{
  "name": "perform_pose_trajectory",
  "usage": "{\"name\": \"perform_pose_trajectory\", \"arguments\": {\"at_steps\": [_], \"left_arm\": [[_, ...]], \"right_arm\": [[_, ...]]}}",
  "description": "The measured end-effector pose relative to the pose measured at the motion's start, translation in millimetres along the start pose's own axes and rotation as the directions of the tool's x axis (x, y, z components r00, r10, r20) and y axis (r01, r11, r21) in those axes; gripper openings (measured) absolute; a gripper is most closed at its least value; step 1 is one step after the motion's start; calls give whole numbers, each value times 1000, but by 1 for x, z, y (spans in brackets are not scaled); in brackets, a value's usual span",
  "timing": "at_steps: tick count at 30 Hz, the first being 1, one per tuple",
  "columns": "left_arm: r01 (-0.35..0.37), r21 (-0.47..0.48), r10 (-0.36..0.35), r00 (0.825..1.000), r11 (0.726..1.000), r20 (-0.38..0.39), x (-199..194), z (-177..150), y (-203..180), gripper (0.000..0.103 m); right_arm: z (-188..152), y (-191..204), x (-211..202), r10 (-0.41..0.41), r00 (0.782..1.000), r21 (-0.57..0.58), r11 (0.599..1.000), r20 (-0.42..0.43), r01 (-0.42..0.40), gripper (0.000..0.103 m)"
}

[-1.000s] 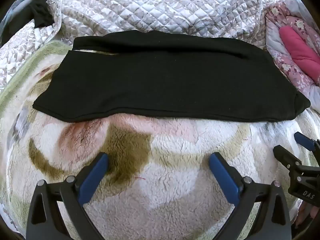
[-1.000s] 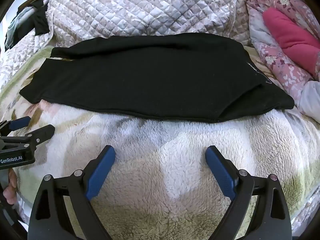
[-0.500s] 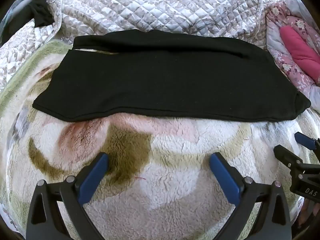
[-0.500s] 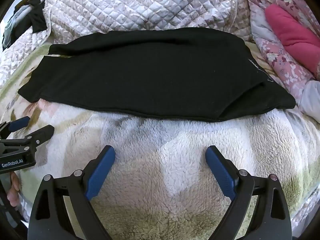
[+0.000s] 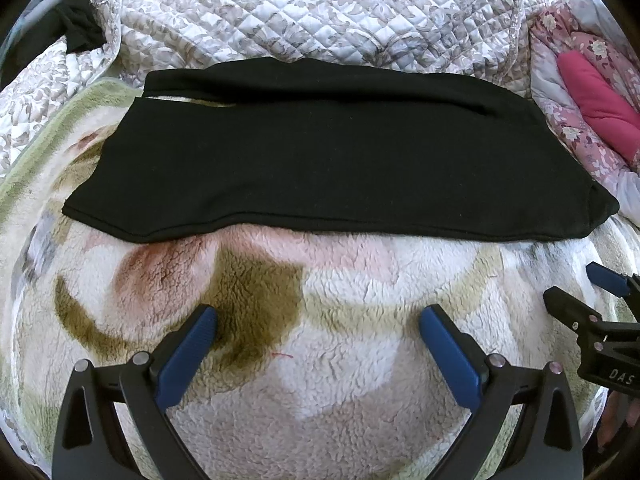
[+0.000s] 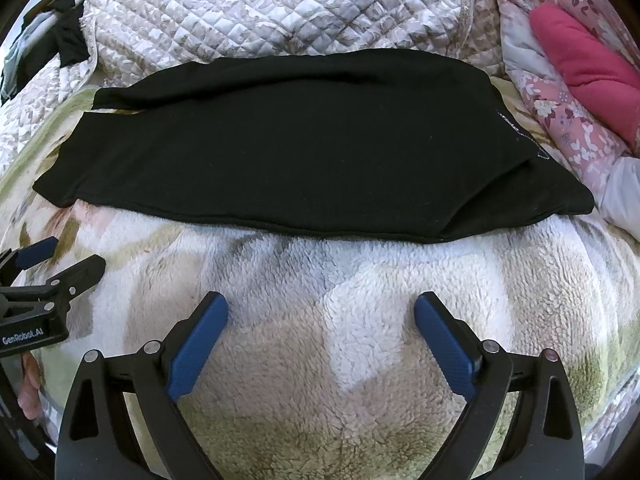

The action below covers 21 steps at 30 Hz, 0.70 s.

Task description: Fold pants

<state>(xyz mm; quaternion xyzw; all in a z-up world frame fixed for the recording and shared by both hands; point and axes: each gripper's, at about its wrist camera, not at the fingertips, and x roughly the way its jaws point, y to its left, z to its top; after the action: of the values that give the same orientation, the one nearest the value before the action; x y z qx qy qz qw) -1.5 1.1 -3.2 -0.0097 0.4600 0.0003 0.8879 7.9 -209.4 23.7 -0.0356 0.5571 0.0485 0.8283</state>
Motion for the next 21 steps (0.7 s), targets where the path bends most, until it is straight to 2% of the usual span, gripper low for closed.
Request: {"name": "perform_pose_trajectory", "arguments": {"at_steps": [14, 21], "left_arm": [[2, 3, -2, 1000, 1000, -5, -1, 0, 0, 103], [2, 3, -2, 1000, 1000, 25, -3, -1, 0, 103]], "right_arm": [[3, 1, -1, -9, 1000, 8, 1000, -5, 9, 96], [2, 1, -2, 2, 1000, 3, 1000, -8, -1, 96]]}}
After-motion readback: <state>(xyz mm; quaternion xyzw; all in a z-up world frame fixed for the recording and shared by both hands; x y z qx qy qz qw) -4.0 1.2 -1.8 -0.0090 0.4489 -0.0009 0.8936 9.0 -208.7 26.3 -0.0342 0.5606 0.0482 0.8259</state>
